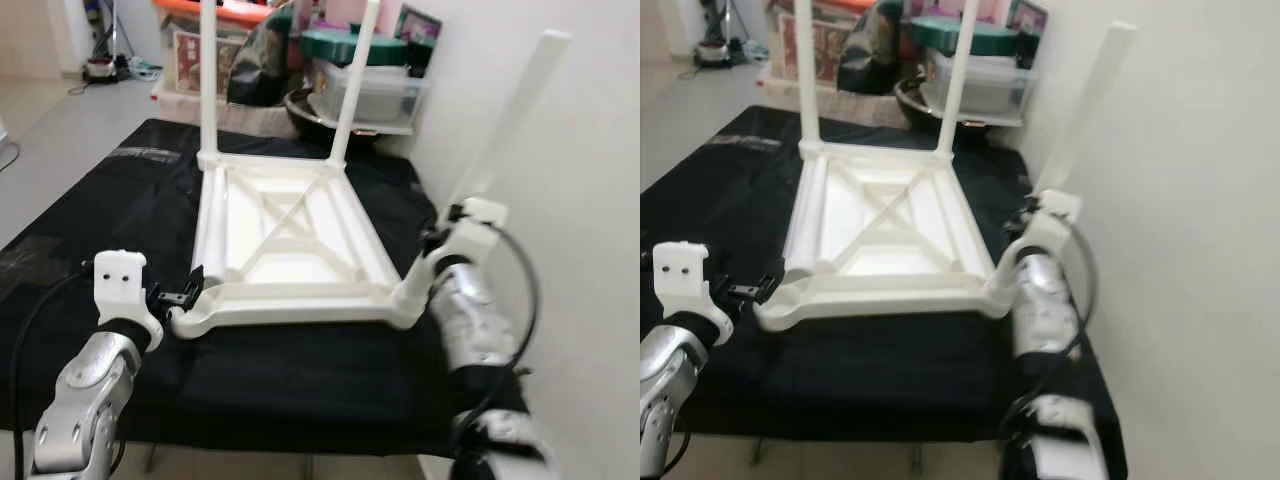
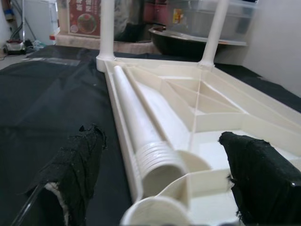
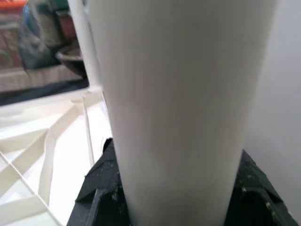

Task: Building children table

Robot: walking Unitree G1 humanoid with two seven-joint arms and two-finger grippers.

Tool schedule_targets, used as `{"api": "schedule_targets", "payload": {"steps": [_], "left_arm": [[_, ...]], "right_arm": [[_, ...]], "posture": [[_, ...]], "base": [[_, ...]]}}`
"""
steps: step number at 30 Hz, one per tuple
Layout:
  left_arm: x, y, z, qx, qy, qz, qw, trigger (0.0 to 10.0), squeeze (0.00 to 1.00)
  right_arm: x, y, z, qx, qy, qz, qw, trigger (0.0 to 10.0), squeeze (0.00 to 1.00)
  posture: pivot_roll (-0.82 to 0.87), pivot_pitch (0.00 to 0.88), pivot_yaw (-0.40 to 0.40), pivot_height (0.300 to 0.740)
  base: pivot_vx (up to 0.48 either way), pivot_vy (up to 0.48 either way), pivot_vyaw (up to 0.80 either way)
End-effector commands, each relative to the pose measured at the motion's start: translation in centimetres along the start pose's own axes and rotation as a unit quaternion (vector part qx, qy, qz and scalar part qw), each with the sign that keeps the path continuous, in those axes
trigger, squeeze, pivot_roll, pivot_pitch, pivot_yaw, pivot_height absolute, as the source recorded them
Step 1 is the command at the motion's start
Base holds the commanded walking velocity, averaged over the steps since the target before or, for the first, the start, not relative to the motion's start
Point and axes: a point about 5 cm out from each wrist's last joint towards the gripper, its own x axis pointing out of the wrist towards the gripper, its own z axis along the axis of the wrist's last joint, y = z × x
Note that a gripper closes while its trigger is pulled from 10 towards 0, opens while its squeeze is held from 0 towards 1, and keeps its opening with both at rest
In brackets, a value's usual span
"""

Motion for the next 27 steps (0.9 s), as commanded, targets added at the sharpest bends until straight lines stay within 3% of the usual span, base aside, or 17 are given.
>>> {"api": "schedule_targets", "payload": {"steps": [1,3,4,5,6,9,10,12,13,14,16,19,20,23,24,26,27], "left_arm": [[0.2,-0.2,-0.2,0.001,0.007,-0.005,1.0,10.0,0.0],[0.5,-0.3,-0.3,0.0,0.007,-0.007,1.0,10.0,0.0],[0.6,-0.4,-0.3,-0.001,0.008,-0.007,1.0,10.0,0.0],[0.6,-0.4,-0.3,-0.001,0.008,-0.007,1.0,10.0,0.0],[0.6,-0.5,-0.3,-0.001,0.008,-0.008,1.0,10.0,0.0],[0.6,-0.5,-0.4,-0.002,0.008,-0.008,1.0,10.0,0.0],[0.6,-0.6,-0.4,-0.003,0.008,-0.009,1.0,10.0,0.0],[0.5,-0.7,-0.5,-0.005,0.009,-0.01,1.0,10.0,0.0],[0.5,-0.7,-0.5,-0.005,0.009,-0.011,1.0,10.0,0.0],[0.5,-0.7,-0.5,-0.005,0.009,-0.012,1.0,10.0,0.0],[0.5,-0.7,-0.5,-0.005,0.009,-0.012,1.0,10.0,0.0],[0.8,-0.7,-0.5,-0.002,0.008,-0.016,1.0,10.0,0.0],[0.8,-0.7,-0.5,-0.002,0.008,-0.016,1.0,10.0,0.0],[0.9,-0.9,-0.5,0.0,0.007,-0.019,1.0,10.0,0.0],[0.9,-0.9,-0.4,0.0,0.007,-0.02,1.0,10.0,0.0],[0.9,-1.0,-0.4,0.001,0.006,-0.021,1.0,10.0,0.0],[0.8,-0.9,-0.4,0.001,0.006,-0.02,1.0,10.0,0.0]], "right_arm": [[-0.4,1.5,-1.3,0.02,0.05,0.021,0.998,0.0,0.0],[-0.3,3.3,0.2,0.016,0.035,0.07,0.997,0.0,0.0],[-0.2,3.7,0.4,0.006,0.039,0.087,0.995,4.8,0.0],[-0.2,3.7,0.4,0.006,0.039,0.087,0.995,4.8,0.0],[-0.1,3.8,0.3,0.002,0.051,0.094,0.994,10.0,0.0],[-0.1,3.9,0.5,0.005,0.047,0.11,0.993,10.0,0.0],[-0.4,3.9,1.0,0.02,0.034,0.136,0.99,10.0,1.0],[-1.8,3.7,2.7,0.022,0.009,0.209,0.978,10.0,1.0],[-2.3,3.6,3.5,0.025,-0.002,0.267,0.963,10.0,0.0],[-2.5,3.5,3.9,0.026,-0.008,0.304,0.952,10.0,0.0],[-2.6,3.4,4.2,0.029,-0.011,0.324,0.946,10.0,0.0],[-3.6,1.2,3.8,-0.052,-0.01,0.497,0.866,10.0,0.0],[-3.6,1.2,3.8,-0.052,-0.01,0.497,0.866,10.0,0.0],[-3.7,0.4,1.4,-0.13,0.043,0.565,0.813,10.0,0.0],[-4.1,0.6,0.4,-0.158,0.062,0.592,0.788,10.0,0.0],[-4.3,0.8,0.2,-0.161,0.067,0.602,0.779,10.0,0.0],[-4.8,1.3,0.0,-0.166,0.074,0.622,0.762,10.0,0.0]], "posture": [[0.13,0.0,-0.165,0.74],[0.11,0.0,-0.16,0.74],[0.11,0.0,-0.162,0.74],[0.11,0.0,-0.162,0.74],[0.11,0.0,-0.162,0.74],[0.11,0.0,-0.162,0.74],[0.1,0.0,-0.166,0.74],[0.1,0.0,-0.165,0.74],[0.1,0.0,-0.161,0.74],[0.1,0.0,-0.161,0.74],[0.1,0.0,-0.161,0.74],[0.1,0.0,-0.156,0.74],[0.1,0.0,-0.156,0.74],[0.11,0.0,-0.163,0.74],[0.12,0.0,-0.171,0.74],[0.12,0.0,-0.171,0.74],[0.12,0.0,-0.174,0.74]], "base": [[0.0,0.0,0.0],[0.0,0.0,0.0],[0.0,0.0,0.0],[0.0,0.0,0.0],[0.0,0.0,0.0],[0.0,0.0,0.0],[0.0,0.0,0.0],[0.0,0.0,0.0],[0.0,0.0,0.0],[0.0,0.0,0.0],[0.0,0.0,0.0],[0.0,0.0,0.0],[0.0,0.0,0.0],[0.0,0.0,0.0],[0.0,0.0,0.0],[0.0,0.0,0.0],[0.0,0.0,0.0]]}}
